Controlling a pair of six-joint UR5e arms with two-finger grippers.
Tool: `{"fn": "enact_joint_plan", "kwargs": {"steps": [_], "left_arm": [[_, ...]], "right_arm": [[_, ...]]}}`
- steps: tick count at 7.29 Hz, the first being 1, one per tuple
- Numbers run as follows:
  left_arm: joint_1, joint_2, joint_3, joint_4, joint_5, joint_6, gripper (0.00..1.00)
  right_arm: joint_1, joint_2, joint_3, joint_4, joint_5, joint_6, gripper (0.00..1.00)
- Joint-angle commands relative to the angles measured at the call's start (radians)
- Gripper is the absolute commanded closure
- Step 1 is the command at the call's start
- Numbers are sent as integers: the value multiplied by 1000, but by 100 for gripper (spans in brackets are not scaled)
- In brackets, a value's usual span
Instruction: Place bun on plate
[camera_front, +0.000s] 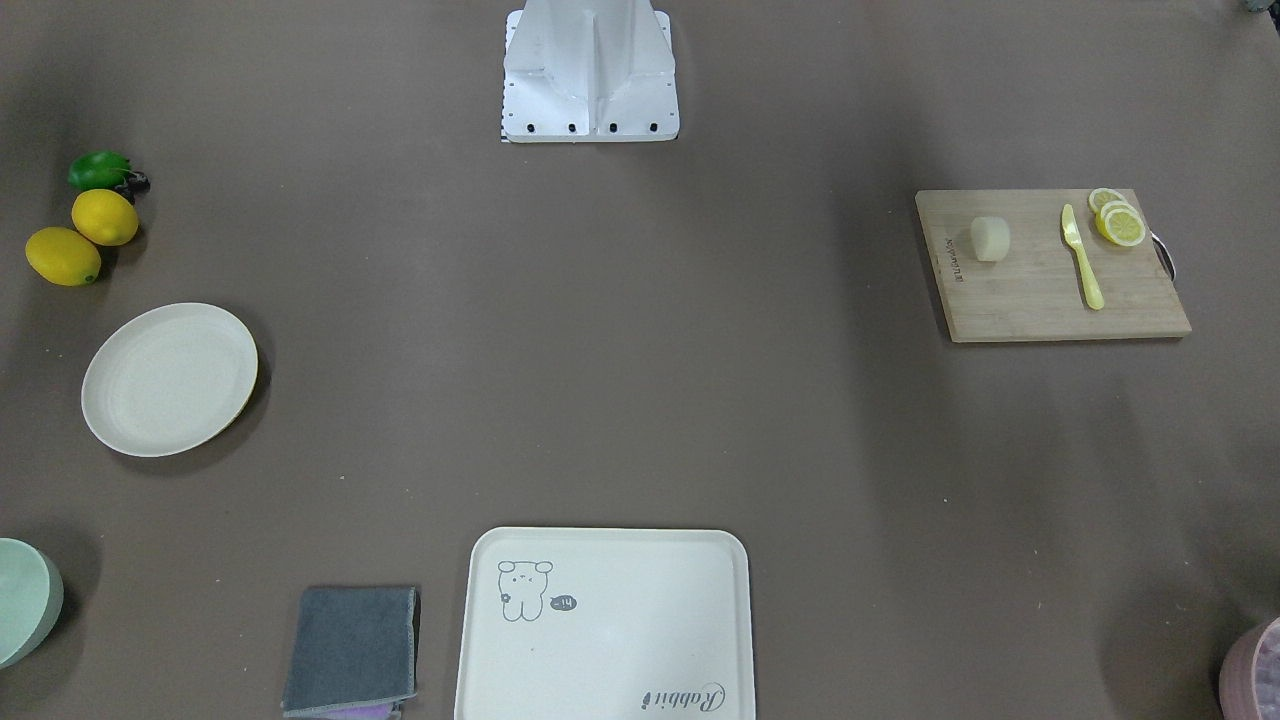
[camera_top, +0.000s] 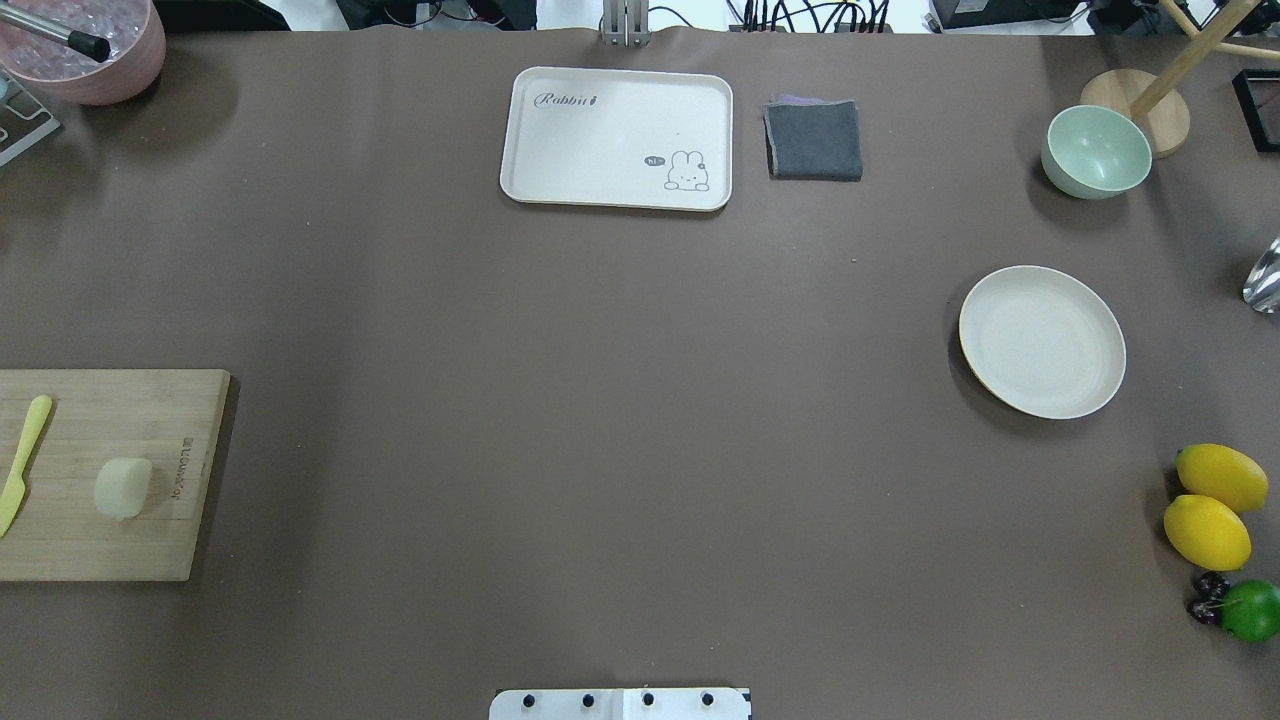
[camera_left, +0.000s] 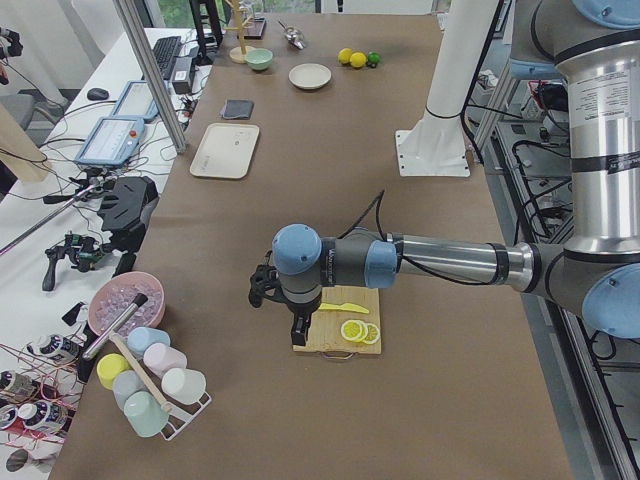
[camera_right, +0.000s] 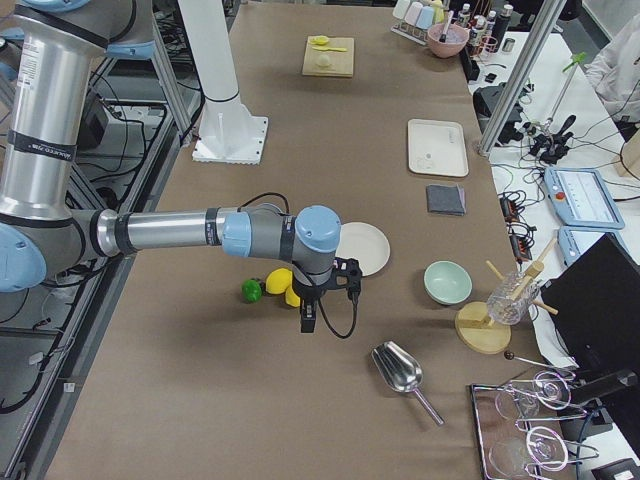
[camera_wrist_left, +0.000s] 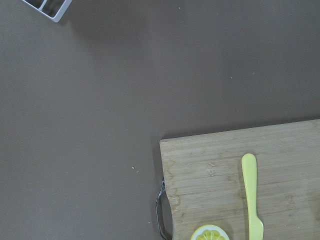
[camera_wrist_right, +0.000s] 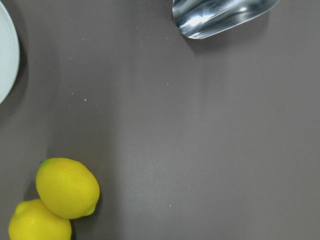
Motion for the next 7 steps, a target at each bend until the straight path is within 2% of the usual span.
{"fn": "enact_joint_plan", "kwargs": {"steps": [1, 4, 6, 7], "left_arm": [[0, 0, -6, -9, -2, 2, 2], [0, 0, -51, -11, -3, 0, 2], [-2, -18, -80, -49, -2, -2, 2], [-8, -20, -94, -135, -3, -8, 2]], "right_arm": [[-1, 0, 0, 0, 0, 0, 0], [-1, 0, -2, 23, -1, -3, 0], [1, -5, -8, 166, -3, 9, 0], [1, -2, -9, 246, -6, 15, 0]]}}
